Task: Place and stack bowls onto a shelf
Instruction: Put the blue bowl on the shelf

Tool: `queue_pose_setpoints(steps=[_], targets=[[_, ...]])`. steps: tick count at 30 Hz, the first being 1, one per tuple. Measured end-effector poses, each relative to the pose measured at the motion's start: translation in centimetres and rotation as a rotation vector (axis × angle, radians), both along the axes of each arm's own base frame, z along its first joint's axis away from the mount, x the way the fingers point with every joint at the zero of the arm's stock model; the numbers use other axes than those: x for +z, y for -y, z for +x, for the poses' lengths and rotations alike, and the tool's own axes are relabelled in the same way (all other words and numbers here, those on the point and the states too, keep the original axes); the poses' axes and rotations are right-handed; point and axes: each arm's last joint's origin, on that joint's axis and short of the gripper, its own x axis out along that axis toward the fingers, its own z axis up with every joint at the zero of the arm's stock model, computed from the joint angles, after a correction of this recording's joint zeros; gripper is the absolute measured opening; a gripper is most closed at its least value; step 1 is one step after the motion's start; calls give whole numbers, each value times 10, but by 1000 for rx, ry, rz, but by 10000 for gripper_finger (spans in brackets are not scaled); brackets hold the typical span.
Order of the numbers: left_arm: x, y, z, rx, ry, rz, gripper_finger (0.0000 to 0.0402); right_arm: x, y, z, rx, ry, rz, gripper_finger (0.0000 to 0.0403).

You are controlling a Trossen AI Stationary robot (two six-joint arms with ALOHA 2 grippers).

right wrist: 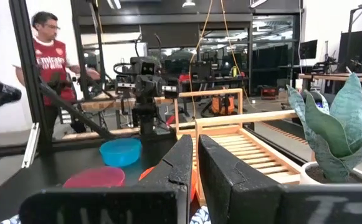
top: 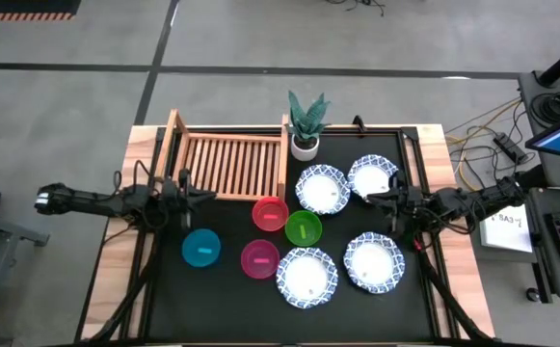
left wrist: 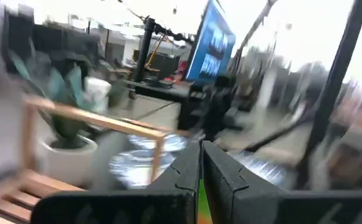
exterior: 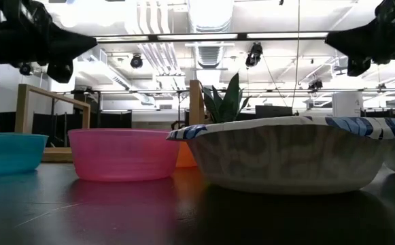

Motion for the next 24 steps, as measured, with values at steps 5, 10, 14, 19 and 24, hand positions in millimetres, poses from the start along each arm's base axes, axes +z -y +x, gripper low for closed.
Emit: queue_pose_setpoints(steps=[5, 10, 14, 19, 24], targets=[[6, -2, -2, -14, 126, -303, 0, 19, 1, -4, 19, 109, 13, 18], [12, -5, -4, 81, 223, -375, 0, 47, -2, -11, 168, 197, -13, 18], [20, -6, -6, 70, 316, -419, 0, 53, -5, -11, 259, 202, -16, 18], [33, -4, -9, -30, 459, -459, 0, 50, -5, -9, 252, 167, -43, 18], [61, 0, 9, -83, 358, -502, 0, 49, -5, -9, 246, 162, -51, 18]])
